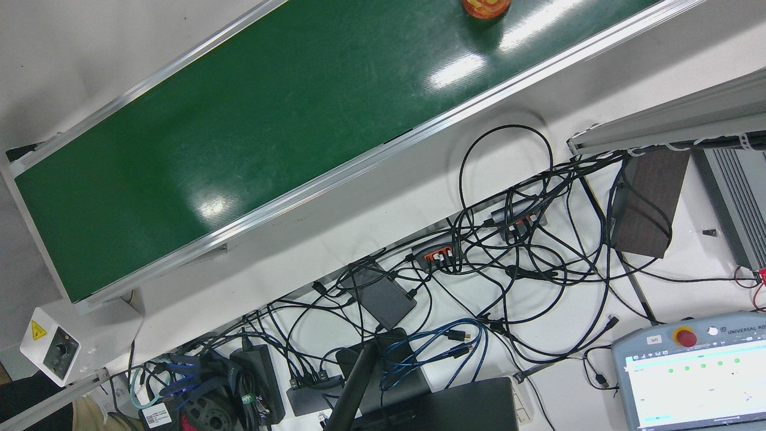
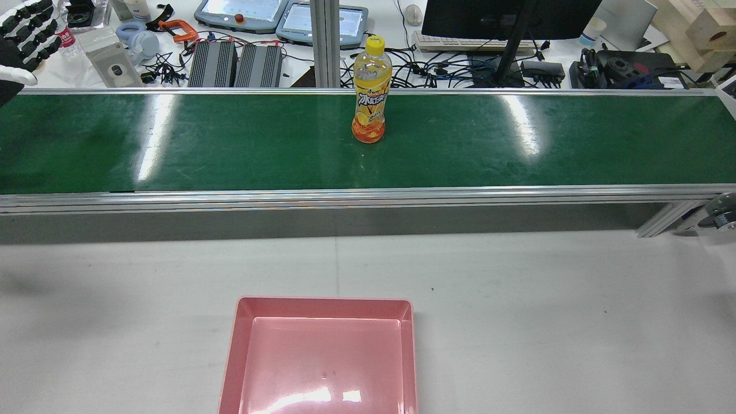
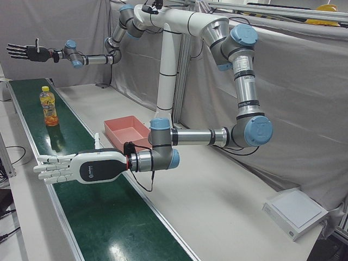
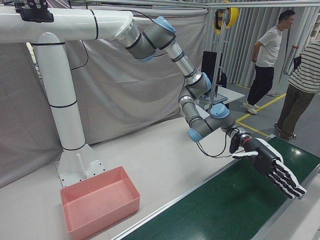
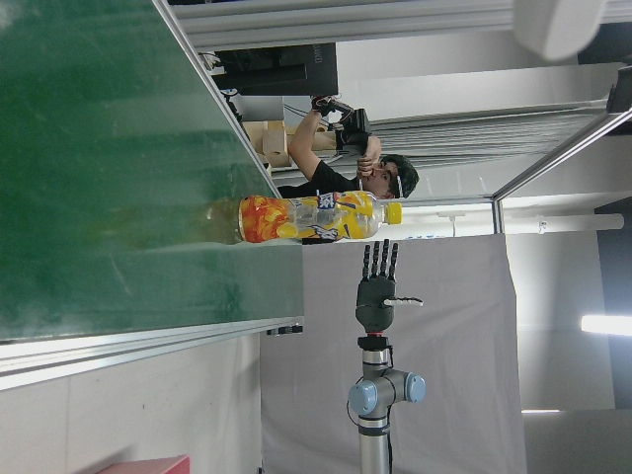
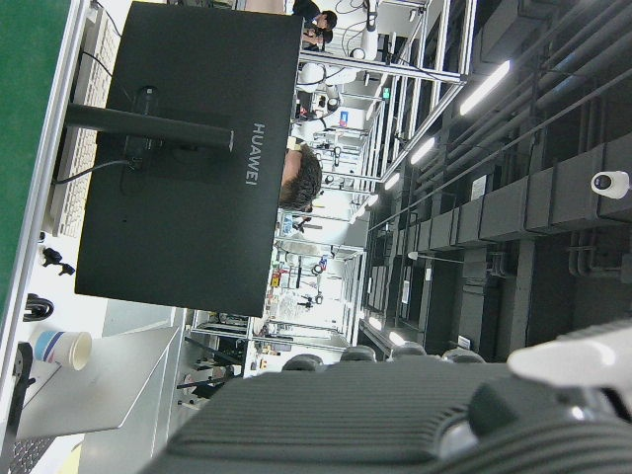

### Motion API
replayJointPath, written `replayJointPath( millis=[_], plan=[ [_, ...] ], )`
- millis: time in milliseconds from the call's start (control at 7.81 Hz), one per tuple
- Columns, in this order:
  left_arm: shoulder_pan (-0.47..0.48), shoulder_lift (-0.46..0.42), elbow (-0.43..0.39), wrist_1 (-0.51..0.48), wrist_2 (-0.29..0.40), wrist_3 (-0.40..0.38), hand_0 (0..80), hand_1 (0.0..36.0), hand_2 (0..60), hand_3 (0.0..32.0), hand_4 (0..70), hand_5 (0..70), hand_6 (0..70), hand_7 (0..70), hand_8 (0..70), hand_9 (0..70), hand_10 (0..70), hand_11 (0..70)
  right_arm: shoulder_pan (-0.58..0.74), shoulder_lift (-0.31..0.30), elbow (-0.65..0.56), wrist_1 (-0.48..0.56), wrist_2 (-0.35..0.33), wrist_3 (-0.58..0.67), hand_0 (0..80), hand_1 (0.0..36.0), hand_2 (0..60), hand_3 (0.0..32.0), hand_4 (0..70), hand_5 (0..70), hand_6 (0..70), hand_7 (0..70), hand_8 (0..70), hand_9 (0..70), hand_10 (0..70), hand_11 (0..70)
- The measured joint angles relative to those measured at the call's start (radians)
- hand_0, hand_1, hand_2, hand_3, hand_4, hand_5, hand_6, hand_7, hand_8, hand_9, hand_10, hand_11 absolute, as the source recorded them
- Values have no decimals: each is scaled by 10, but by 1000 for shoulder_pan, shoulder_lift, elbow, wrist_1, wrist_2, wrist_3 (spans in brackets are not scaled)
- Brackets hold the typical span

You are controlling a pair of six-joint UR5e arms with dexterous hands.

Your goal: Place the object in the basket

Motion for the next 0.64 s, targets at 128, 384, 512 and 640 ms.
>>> replayJointPath(
  millis=[128, 384, 512, 640],
  plan=[
    [0, 0, 0, -9, -1, -1, 718, 133, 0, 0, 0, 80, 0, 0, 0, 0, 18, 53, 0, 0, 0, 0, 0, 0, 0, 0, 0, 0, 0, 0, 0, 0, 0, 0, 0, 0],
    [5, 0, 3, -39, -3, -6, 624, 109, 0, 0, 0, 53, 0, 0, 0, 0, 14, 43, 0, 0, 0, 0, 0, 1, 0, 0, 0, 0, 0, 0, 0, 0, 0, 0, 0, 0],
    [7, 0, 6, -48, -7, -6, 616, 104, 0, 0, 0, 50, 0, 0, 0, 0, 12, 41, 1, 0, 0, 0, 0, 1, 0, 0, 0, 0, 0, 0, 0, 0, 0, 0, 0, 0],
    [9, 0, 8, -52, -10, -6, 633, 113, 0, 0, 0, 54, 0, 0, 0, 0, 13, 44, 1, 0, 0, 0, 0, 1, 0, 0, 0, 0, 0, 0, 0, 0, 0, 0, 0, 0]
  ],
)
